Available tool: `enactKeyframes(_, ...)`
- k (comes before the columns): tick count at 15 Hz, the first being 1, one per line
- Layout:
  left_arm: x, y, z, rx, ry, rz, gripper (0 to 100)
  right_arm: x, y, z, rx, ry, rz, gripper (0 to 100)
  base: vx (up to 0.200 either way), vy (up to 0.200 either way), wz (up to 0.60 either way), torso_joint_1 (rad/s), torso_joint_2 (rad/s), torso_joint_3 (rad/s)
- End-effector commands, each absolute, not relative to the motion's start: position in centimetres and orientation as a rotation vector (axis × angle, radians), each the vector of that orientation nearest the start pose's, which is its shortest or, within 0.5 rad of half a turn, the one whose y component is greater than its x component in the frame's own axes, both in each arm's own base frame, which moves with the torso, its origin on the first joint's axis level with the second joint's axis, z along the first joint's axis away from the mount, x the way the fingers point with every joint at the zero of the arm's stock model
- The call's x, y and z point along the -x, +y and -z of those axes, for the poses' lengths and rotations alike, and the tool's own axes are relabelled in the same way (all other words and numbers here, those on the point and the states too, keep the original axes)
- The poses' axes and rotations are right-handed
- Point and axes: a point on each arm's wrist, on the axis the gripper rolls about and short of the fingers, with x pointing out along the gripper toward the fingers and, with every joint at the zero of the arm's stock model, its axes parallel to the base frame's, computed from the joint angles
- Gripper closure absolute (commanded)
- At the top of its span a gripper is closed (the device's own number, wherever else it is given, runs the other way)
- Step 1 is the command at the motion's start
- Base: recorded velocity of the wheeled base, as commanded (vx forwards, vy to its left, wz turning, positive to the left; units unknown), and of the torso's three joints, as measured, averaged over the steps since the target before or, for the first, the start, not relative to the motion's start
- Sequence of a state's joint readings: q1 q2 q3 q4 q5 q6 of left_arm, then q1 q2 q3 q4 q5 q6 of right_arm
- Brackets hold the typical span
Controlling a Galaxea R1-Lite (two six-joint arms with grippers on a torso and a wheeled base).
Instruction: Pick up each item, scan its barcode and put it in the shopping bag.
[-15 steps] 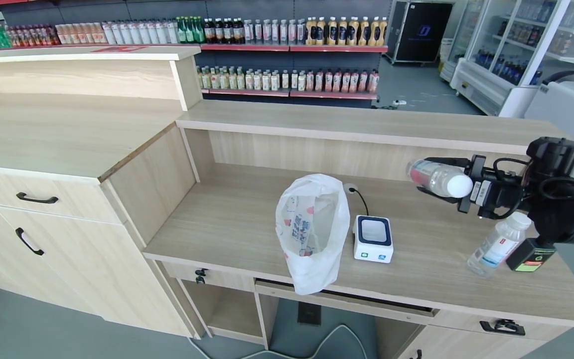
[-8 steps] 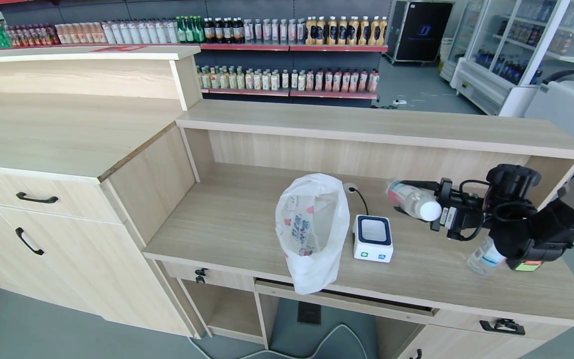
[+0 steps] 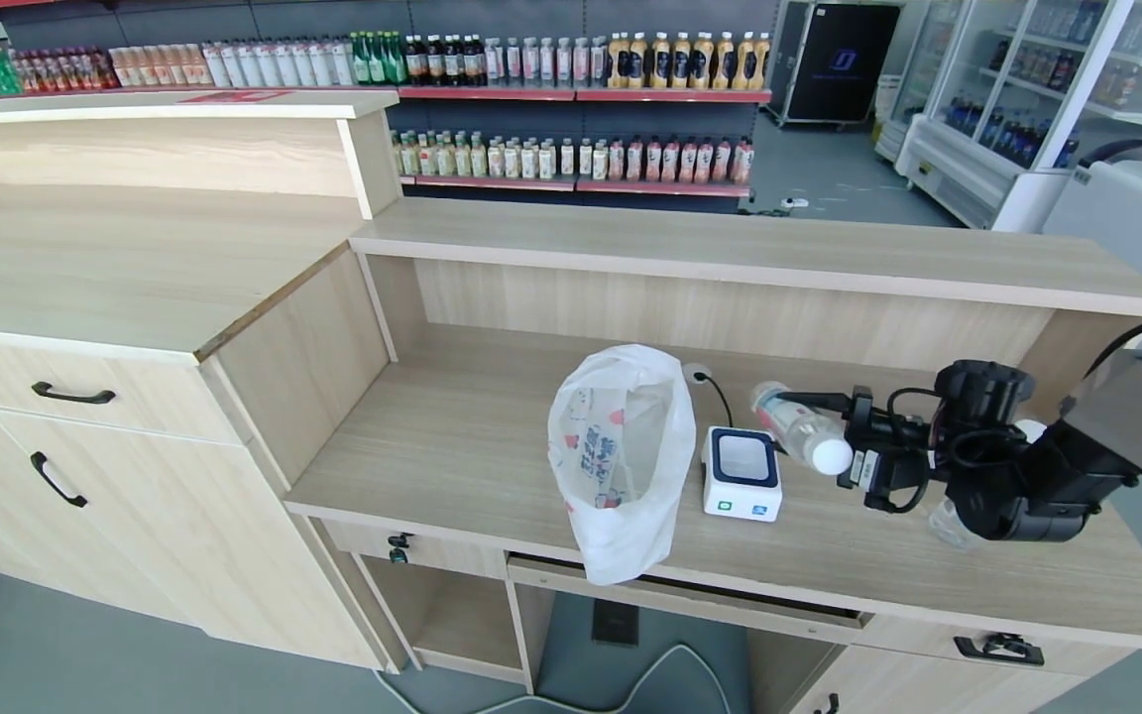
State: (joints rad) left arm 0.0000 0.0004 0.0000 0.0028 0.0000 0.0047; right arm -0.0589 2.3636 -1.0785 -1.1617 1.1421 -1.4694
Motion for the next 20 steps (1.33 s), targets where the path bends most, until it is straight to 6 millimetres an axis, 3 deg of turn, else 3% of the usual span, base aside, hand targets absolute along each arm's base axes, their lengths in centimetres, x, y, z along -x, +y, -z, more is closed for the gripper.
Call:
enactKeyframes(1,2.3,0.0,-7.5,-0.005,0.003,0.0,0,-42.3,-0.5,-4.9,1.232,-0.684,-0.95,100,0.0,0.0,0.0,0.0,0.0,0.0)
enactKeyframes(15,2.3,0.0,-7.5,-0.005,0.003,0.0,0,-43.0,-0.3,-2.6,1.203,-0.657,-0.973,100,0.0,0.0,0.0,0.0,0.0,0.0)
enactKeyframes(20,2.3,0.0,-7.5,-0.005,0.003,0.0,0,-44.2,1.5,-2.2,1.166,-0.679,-1.006,100,0.0,0.0,0.0,0.0,0.0,0.0)
